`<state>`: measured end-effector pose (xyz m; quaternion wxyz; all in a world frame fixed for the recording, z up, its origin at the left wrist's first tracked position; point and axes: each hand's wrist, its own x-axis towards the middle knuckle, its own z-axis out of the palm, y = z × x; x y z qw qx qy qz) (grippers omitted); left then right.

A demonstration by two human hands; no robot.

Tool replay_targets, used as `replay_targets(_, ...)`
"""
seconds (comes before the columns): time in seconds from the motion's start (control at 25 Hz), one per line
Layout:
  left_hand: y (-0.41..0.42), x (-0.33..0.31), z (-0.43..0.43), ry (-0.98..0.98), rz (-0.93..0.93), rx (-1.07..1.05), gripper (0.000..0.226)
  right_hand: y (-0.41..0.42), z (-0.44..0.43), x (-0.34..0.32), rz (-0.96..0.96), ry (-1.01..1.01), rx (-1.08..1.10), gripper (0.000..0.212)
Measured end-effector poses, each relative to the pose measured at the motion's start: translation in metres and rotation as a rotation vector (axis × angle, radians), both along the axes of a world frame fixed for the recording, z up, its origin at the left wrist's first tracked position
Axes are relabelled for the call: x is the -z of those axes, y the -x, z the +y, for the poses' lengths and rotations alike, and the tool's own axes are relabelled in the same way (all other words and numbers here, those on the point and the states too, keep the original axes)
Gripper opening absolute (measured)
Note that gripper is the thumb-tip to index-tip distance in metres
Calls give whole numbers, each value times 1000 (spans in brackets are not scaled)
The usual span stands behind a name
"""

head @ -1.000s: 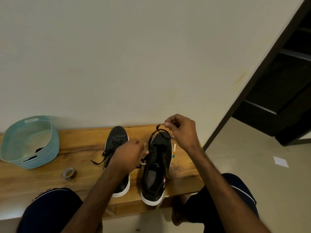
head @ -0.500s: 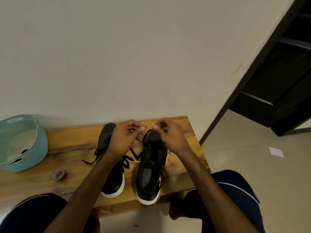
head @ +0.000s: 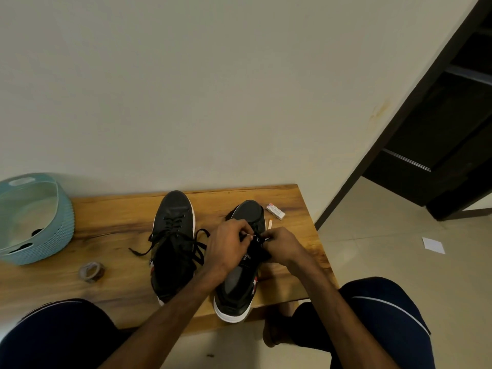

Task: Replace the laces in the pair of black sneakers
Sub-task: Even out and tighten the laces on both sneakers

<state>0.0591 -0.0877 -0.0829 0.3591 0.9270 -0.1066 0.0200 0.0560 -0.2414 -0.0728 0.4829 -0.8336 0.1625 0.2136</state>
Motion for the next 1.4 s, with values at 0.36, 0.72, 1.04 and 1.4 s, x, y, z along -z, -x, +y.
replay_targets(0.36,-2,3,-3,-134,-23,44,16,-4,-1,3,42,-74,18,25)
replay_targets(0.72,0,5,-7,-198,-64,69,15,-5,-1,9,15,-37,-14,23)
replay_targets(1.04,-4,16,-7,40,32,-18,20,-4,-3,15,-61,-135,206,14)
replay_targets(1.4,9,27,10,-117,-159,-136,59,8,16,21,-315,147,257,9)
